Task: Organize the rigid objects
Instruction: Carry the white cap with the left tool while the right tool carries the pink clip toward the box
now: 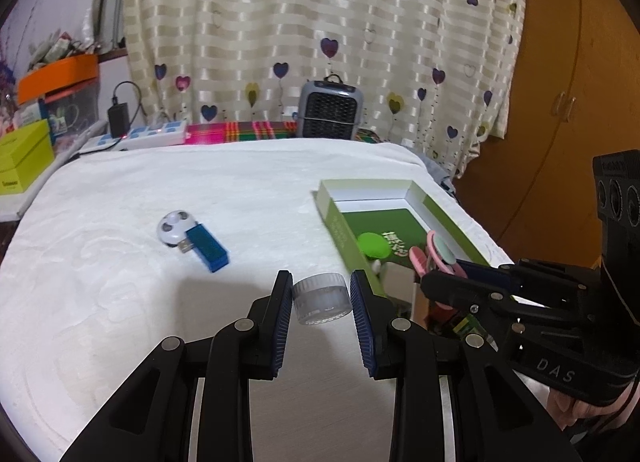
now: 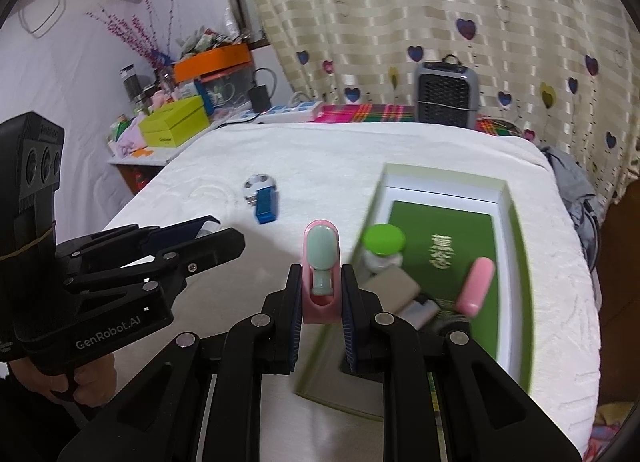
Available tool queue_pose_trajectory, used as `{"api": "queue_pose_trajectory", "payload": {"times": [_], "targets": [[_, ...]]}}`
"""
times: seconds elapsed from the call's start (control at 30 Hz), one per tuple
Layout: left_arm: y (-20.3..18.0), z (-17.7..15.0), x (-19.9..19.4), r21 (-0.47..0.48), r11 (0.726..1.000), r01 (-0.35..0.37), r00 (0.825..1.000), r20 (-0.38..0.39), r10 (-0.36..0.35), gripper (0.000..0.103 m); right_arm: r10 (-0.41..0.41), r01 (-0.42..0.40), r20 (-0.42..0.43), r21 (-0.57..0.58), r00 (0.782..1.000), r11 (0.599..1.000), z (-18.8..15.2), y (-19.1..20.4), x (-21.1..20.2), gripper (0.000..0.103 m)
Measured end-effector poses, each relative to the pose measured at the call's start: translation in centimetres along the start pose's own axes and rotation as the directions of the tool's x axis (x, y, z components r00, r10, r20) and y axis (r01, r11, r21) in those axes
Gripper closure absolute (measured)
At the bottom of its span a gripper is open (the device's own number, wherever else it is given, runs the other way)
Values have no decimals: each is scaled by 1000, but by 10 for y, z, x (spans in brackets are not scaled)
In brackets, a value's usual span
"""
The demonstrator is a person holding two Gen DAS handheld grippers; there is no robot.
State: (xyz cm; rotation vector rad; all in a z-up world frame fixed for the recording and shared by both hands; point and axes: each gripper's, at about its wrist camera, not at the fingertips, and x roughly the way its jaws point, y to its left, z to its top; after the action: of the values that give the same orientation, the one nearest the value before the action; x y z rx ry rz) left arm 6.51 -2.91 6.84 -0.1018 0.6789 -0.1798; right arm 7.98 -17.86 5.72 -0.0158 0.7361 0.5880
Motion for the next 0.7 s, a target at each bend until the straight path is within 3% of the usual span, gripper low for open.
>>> {"api": "queue_pose_trajectory", "payload": {"times": [0.37,0.7], "targets": [[-33,5,16,44,998,53,999,-16,-52,75,-75,72,26,100,997,992,-7,-49,-21,85],[-46,5,26,66,994,89,995,-38,-87,75,-102,99,14,142,995,985,-11,-70,-21,85]]}}
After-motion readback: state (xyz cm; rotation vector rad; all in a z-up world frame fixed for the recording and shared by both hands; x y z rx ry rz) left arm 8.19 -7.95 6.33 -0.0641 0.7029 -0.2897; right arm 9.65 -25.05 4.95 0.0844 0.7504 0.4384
